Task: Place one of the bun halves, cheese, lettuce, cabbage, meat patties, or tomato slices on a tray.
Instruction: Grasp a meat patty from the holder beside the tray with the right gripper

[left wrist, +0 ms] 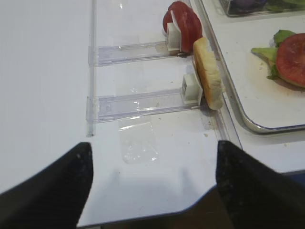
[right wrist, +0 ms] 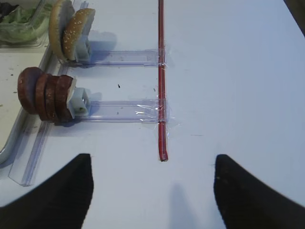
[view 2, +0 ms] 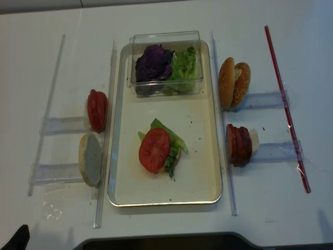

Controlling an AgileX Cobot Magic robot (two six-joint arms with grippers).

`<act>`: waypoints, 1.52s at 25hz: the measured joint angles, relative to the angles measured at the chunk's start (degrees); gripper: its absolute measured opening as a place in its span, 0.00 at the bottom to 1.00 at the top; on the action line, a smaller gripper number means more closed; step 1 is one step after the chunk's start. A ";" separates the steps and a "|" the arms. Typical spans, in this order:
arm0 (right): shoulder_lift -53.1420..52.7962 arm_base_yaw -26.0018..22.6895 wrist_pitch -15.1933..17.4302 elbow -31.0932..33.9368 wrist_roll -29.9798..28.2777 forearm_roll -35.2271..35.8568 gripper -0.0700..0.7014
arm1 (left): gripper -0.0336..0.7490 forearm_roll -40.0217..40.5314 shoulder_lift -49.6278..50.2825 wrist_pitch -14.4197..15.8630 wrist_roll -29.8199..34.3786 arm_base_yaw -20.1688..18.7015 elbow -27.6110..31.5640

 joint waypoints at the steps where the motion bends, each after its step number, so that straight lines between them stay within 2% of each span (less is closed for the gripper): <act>1: 0.00 0.00 0.00 0.00 0.00 0.00 0.82 | 0.72 0.00 0.00 0.00 0.00 0.00 0.00; 38: 0.00 0.00 -0.21 -0.79 -0.13 0.00 0.82 | 0.72 0.22 0.00 0.00 0.00 0.00 0.00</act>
